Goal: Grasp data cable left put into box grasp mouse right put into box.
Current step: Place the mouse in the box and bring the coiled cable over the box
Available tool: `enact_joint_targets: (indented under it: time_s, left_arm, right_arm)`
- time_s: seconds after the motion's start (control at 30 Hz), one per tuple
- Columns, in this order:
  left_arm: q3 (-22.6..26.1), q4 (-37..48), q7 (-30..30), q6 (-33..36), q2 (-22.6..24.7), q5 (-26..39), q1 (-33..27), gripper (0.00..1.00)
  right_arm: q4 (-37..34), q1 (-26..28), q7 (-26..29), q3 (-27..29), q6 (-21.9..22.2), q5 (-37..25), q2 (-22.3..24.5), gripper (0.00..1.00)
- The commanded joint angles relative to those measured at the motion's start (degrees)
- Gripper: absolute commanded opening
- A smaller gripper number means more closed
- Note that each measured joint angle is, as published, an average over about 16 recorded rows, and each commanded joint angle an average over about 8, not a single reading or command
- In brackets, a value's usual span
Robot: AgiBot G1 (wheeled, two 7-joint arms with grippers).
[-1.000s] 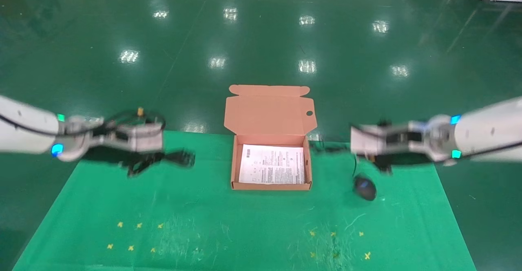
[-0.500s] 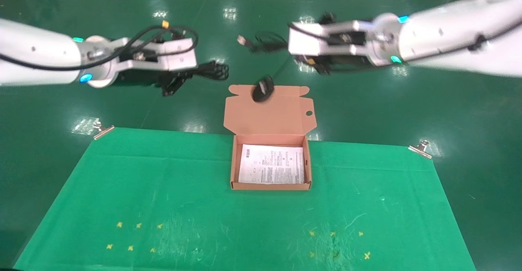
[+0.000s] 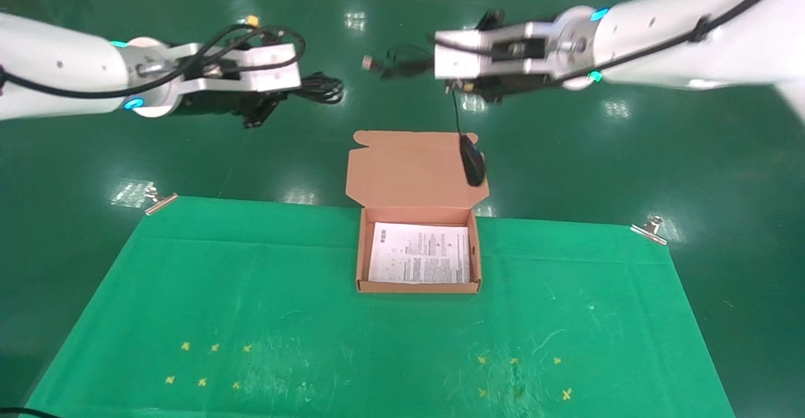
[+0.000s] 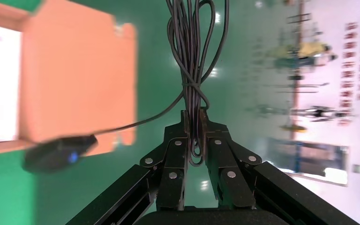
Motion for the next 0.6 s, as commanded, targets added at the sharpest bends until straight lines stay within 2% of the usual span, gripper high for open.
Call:
enact_joint_targets:
  time_s: [0.03, 0.27, 0.6]
  left_arm:
    - [0.2, 0.0, -0.1, 0.2, -0.3, 0.4, 0.2, 0.0]
    - [1.5, -0.8, -3.2, 2.2, -1.3, 4.6, 1.1, 0.0]
    - [2.4, -2.1, -7.7, 4.4, -2.0, 9.2, 1.4, 0.0]
  right_arm:
    - [0.1, -0.6, 0.1, -0.1, -0.4, 0.3, 0.2, 0.0]
    - [-0.9, -2.9, 0.5, -0.5, -1.0, 1.2, -0.7, 0.0]
    - [-6.7, -5.7, -2.8, -0.1, -0.5, 4.8, -6.0, 0.0]
